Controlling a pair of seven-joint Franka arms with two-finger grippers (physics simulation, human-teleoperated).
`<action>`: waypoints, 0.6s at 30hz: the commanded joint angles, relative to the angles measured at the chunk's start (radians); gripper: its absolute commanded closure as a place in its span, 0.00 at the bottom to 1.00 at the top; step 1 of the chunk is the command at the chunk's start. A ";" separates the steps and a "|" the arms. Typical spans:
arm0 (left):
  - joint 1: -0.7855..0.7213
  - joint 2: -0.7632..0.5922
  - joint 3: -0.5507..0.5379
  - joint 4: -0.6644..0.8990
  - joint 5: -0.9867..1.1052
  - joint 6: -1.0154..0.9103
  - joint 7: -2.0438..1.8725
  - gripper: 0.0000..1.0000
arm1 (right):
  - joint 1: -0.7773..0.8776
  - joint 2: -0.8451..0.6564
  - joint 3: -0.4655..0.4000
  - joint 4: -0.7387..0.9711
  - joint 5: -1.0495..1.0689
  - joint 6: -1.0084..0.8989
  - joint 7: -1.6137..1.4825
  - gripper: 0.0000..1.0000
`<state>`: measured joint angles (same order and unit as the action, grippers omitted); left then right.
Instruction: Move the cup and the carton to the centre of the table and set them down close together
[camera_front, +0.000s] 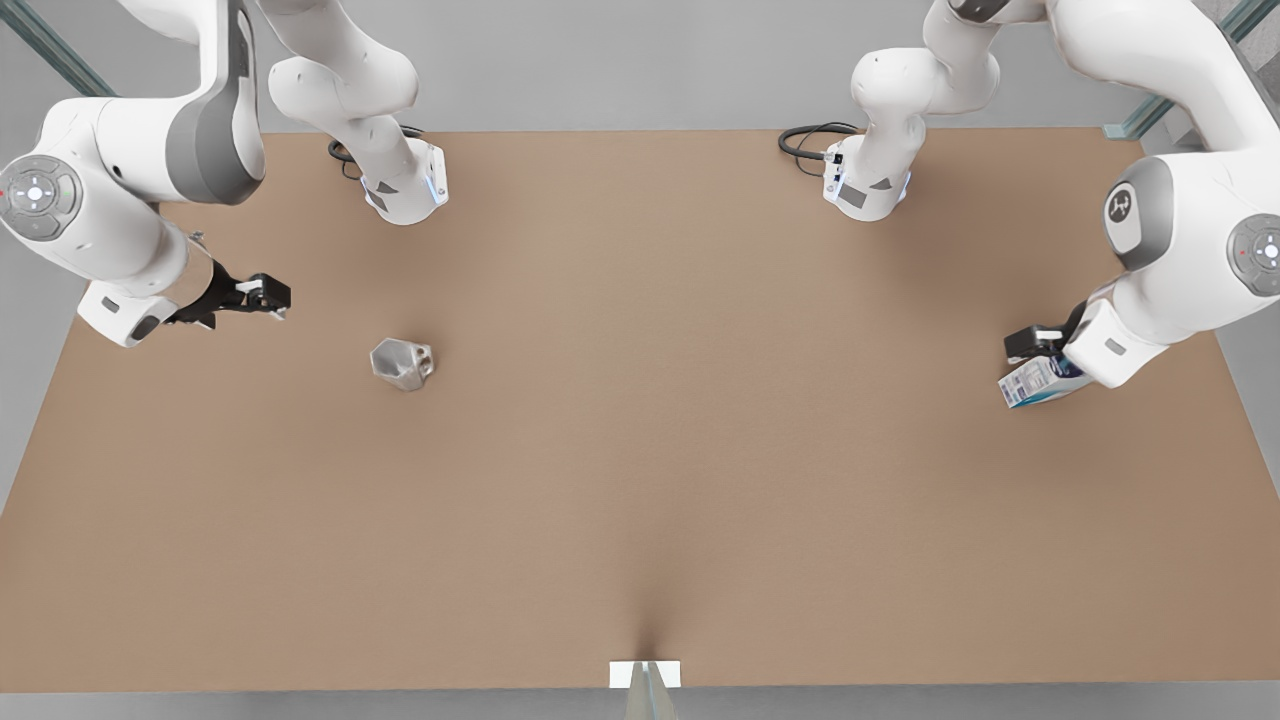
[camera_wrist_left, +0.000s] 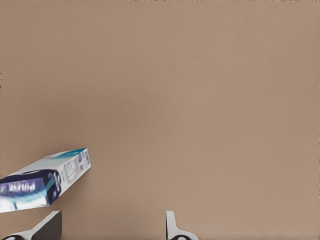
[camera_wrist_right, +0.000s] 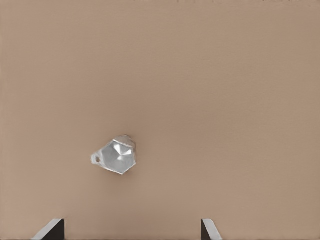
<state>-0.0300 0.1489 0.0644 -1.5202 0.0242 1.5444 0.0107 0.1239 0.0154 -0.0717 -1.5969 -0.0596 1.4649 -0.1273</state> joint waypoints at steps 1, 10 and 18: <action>-0.001 0.000 0.000 0.000 -0.001 -0.001 0.000 0.00 | -0.046 0.000 0.000 0.000 0.000 0.000 0.000 0.00; 0.012 -0.005 0.011 0.032 0.022 -0.043 0.020 0.00 | -0.062 -0.012 0.004 -0.425 0.067 0.282 0.442 0.00; 0.015 0.035 0.011 0.072 0.020 -0.058 0.029 0.00 | -0.171 0.012 0.004 -0.634 0.132 0.479 0.523 0.00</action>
<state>-0.0158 0.1842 0.0751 -1.4481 0.0443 1.4864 0.0399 0.0449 0.0330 -0.0672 -2.2303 0.0721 1.9467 0.3958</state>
